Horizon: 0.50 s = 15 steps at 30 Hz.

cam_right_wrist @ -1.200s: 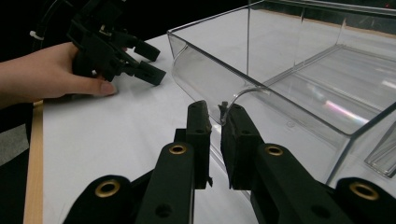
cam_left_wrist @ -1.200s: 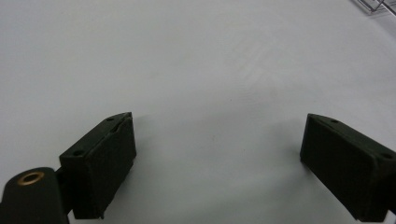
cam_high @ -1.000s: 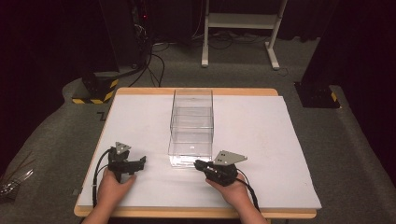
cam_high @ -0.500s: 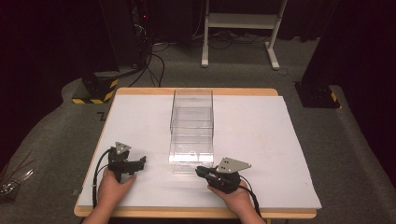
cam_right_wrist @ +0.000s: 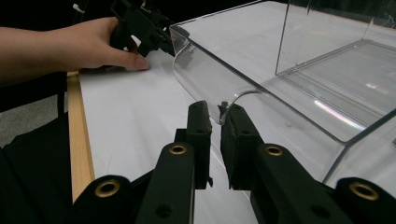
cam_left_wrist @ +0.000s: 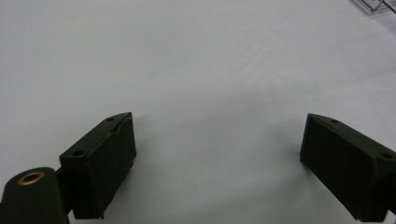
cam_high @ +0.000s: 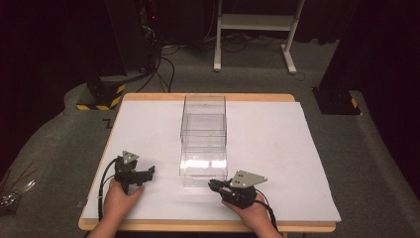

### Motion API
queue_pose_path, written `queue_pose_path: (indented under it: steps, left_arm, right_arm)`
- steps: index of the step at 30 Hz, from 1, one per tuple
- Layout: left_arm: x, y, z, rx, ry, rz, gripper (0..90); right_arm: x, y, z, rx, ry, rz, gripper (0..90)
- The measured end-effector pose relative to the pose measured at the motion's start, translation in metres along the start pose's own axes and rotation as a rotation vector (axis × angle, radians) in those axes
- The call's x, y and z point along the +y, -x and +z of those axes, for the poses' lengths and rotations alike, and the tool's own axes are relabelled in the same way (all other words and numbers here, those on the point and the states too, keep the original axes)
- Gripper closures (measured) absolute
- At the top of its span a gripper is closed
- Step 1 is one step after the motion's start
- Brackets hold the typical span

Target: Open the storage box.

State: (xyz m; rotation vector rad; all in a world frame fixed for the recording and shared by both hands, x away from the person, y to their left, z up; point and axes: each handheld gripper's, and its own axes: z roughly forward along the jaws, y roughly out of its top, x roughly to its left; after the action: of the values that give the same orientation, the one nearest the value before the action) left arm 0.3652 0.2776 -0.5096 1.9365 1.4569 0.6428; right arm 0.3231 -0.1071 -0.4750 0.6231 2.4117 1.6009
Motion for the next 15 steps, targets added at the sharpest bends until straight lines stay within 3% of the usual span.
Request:
queue_pose_path:
  steps: [5,9,15]
  left_arm:
    - [0.0,0.0,0.0,0.0,0.0,0.0,10.9]
    - [0.0,0.0,0.0,0.0,0.0,0.0,10.8]
    - [0.0,0.0,0.0,0.0,0.0,0.0,10.9]
  right_arm:
    - [0.001,0.001,-0.006,-0.023,0.018,0.008,74.8]
    - [0.001,0.005,-0.012,-0.022,0.034,0.026,75.1]
    - [0.005,0.006,-0.022,-0.03,0.075,0.012,76.3]
